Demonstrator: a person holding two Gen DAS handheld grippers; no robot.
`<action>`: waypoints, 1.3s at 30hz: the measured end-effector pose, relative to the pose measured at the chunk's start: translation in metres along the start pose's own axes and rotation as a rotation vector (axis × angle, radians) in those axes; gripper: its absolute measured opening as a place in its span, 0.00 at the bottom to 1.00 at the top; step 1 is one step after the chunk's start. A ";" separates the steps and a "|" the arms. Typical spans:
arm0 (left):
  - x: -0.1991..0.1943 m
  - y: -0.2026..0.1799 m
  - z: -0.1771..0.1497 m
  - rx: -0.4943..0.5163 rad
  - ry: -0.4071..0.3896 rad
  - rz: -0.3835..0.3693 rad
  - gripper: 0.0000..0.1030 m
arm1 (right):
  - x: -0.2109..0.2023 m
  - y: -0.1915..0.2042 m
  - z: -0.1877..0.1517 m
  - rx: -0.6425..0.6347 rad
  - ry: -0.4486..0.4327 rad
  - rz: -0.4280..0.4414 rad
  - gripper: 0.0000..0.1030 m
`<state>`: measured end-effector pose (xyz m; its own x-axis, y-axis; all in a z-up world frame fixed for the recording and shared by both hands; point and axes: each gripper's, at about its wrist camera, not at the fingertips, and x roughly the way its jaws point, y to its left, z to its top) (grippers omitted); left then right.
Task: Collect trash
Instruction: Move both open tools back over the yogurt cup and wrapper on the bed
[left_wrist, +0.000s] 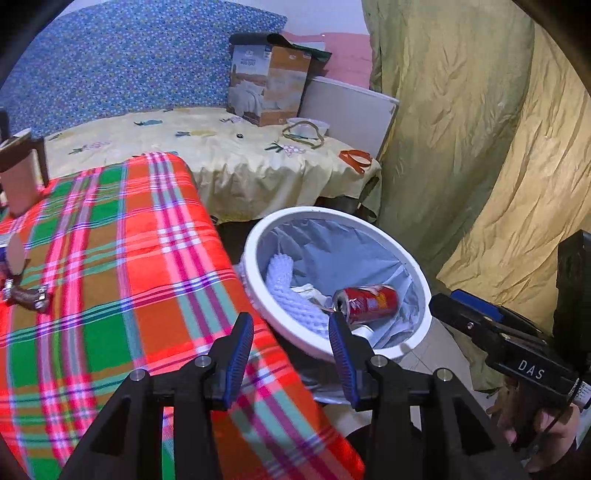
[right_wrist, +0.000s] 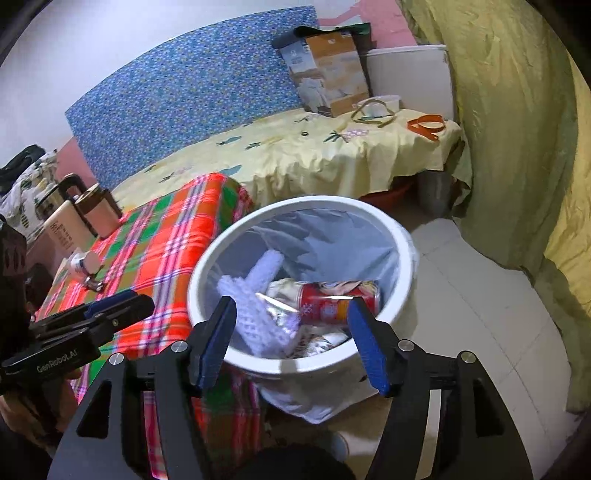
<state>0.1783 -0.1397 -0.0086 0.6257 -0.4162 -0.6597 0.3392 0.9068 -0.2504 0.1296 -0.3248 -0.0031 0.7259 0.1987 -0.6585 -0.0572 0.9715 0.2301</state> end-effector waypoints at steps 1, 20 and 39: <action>-0.005 0.001 -0.001 -0.001 -0.006 0.008 0.41 | 0.000 0.003 -0.001 -0.005 -0.001 0.005 0.62; -0.072 0.041 -0.034 -0.070 -0.083 0.115 0.41 | -0.015 0.061 -0.010 -0.116 -0.037 0.183 0.62; -0.109 0.088 -0.065 -0.157 -0.103 0.209 0.41 | -0.004 0.111 -0.025 -0.224 0.022 0.267 0.62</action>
<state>0.0945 -0.0104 -0.0047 0.7415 -0.2160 -0.6352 0.0871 0.9697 -0.2281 0.1034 -0.2148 0.0074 0.6502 0.4502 -0.6120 -0.3938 0.8886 0.2353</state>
